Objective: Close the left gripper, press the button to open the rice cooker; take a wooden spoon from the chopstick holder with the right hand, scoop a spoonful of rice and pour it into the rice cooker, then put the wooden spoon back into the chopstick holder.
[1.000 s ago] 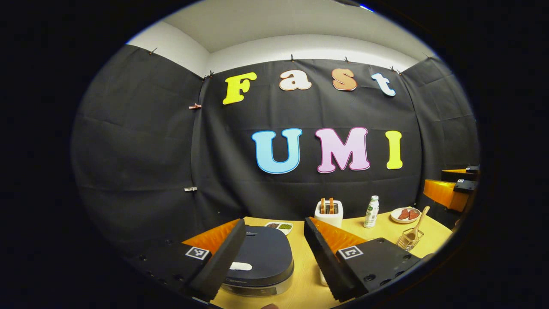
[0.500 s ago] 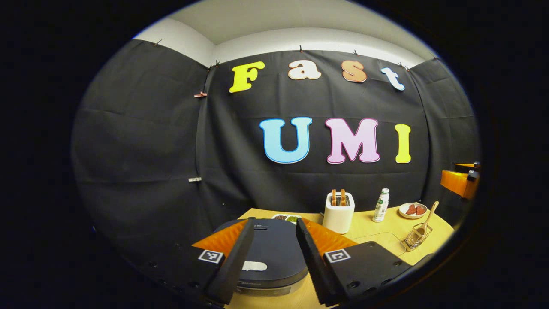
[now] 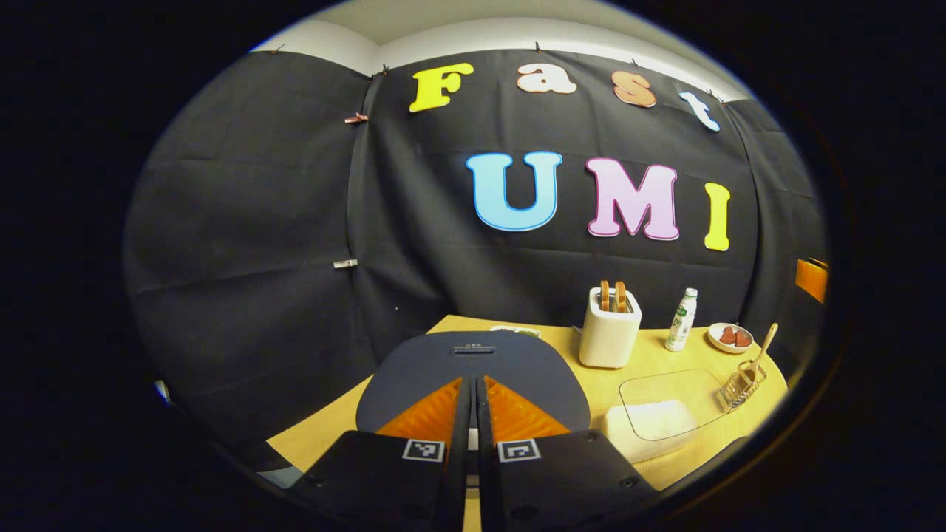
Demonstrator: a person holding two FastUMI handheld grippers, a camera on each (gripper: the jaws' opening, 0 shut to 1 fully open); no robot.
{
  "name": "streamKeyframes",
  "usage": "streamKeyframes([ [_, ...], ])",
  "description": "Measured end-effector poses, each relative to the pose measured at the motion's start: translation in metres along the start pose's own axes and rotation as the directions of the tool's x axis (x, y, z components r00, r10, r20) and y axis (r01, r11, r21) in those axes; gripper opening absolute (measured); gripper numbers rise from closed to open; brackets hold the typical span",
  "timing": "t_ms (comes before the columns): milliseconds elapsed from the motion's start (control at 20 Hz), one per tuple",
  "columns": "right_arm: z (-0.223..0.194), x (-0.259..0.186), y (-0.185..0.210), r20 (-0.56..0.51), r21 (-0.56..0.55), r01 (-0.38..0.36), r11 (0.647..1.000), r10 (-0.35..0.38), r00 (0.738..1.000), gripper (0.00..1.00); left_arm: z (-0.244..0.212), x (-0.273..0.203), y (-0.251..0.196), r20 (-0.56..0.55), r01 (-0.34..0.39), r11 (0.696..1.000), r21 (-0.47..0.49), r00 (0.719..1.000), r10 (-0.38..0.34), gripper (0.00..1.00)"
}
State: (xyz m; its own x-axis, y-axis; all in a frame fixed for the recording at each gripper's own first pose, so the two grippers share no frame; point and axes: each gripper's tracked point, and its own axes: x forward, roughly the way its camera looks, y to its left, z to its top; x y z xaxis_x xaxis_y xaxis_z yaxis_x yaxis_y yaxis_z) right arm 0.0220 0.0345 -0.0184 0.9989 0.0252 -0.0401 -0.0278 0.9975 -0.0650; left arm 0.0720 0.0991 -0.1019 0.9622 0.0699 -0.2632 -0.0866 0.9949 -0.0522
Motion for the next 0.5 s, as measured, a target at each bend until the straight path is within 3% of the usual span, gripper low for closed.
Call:
streamKeyframes([
  [150,-0.001,0.001,0.008,-0.003,0.017,-0.022,1.000,0.022,1.000,0.93,-0.017,0.006,-0.002,-0.045,0.021,0.999,0.031,0.999,-0.019,0.08],
  [350,0.001,0.001,0.007,0.003,0.011,-0.021,1.000,0.021,1.000,0.93,-0.044,0.009,-0.001,-0.134,0.016,1.000,0.001,0.991,-0.016,0.07],
  [500,0.000,0.002,0.007,0.001,0.011,-0.020,1.000,0.020,1.000,0.93,-0.044,0.008,0.000,-0.129,-0.004,1.000,-0.020,0.992,0.002,0.08],
])
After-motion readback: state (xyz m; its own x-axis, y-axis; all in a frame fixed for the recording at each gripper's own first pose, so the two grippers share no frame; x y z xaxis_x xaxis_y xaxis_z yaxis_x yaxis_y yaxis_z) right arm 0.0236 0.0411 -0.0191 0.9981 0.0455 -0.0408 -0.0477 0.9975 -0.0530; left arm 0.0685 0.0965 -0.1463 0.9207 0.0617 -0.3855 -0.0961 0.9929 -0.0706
